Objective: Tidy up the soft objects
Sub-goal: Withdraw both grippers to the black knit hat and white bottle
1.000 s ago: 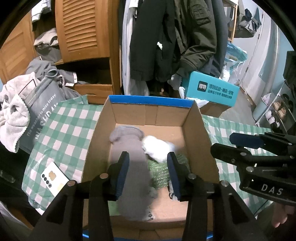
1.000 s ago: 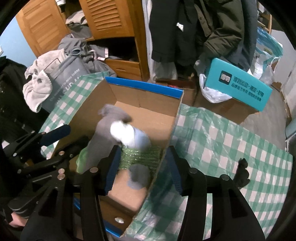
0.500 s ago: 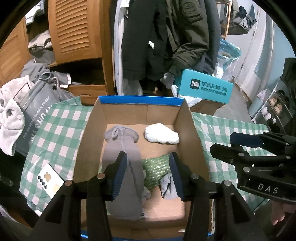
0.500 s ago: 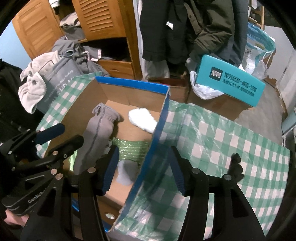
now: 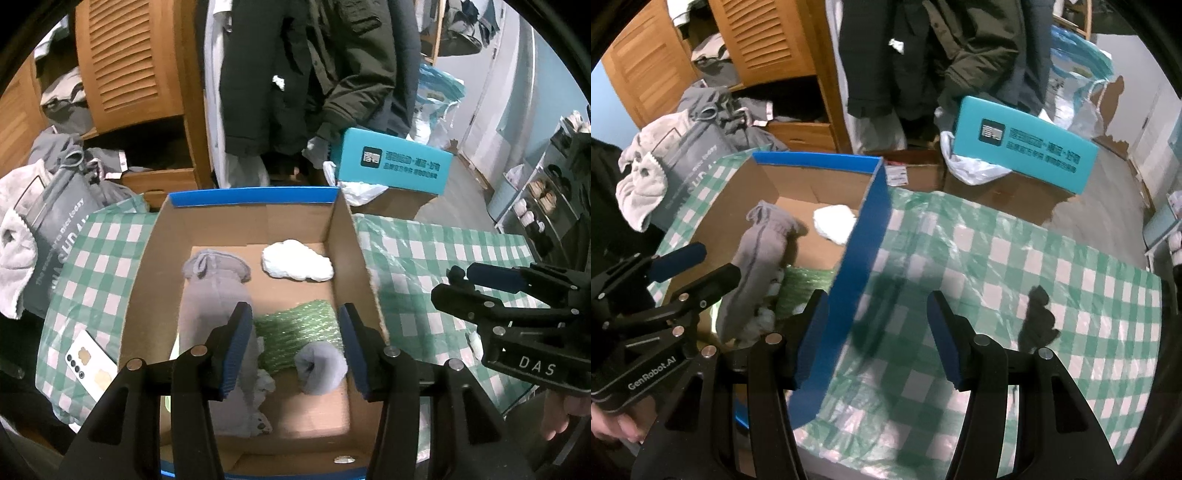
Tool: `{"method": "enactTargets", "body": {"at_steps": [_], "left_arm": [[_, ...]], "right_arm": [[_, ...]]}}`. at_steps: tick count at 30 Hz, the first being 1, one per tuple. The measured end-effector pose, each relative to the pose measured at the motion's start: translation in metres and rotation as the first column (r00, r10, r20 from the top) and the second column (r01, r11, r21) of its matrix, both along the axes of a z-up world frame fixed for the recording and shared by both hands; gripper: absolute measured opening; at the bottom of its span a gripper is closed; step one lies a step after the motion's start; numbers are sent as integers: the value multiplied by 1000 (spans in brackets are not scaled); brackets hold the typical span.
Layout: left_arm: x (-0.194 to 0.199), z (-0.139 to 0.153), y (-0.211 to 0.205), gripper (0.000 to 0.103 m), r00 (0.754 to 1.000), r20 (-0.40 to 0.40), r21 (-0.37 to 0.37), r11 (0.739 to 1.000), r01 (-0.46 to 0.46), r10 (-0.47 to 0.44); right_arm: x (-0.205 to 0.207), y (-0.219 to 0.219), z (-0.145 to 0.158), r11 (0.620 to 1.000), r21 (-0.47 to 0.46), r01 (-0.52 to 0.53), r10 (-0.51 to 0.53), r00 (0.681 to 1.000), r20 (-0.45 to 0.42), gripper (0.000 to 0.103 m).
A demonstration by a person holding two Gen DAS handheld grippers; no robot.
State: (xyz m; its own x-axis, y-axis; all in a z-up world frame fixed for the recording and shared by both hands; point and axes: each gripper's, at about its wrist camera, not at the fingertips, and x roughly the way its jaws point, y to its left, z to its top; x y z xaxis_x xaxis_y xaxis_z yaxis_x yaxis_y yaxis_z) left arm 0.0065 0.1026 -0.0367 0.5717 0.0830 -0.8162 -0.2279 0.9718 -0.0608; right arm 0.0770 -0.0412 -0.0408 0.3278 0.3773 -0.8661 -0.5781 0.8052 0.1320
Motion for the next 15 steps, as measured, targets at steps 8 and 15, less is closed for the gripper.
{"method": "enactTargets", "body": {"at_steps": [8, 15], "left_arm": [[8, -1, -21, 51, 999, -13, 4, 999, 39, -39], [16, -1, -45, 55, 997, -20, 4, 997, 77, -76]], "right_arm": [[3, -31, -5, 999, -3, 45, -45, 999, -3, 56], [6, -61, -11, 996, -8, 91, -91, 996, -13, 56]]}}
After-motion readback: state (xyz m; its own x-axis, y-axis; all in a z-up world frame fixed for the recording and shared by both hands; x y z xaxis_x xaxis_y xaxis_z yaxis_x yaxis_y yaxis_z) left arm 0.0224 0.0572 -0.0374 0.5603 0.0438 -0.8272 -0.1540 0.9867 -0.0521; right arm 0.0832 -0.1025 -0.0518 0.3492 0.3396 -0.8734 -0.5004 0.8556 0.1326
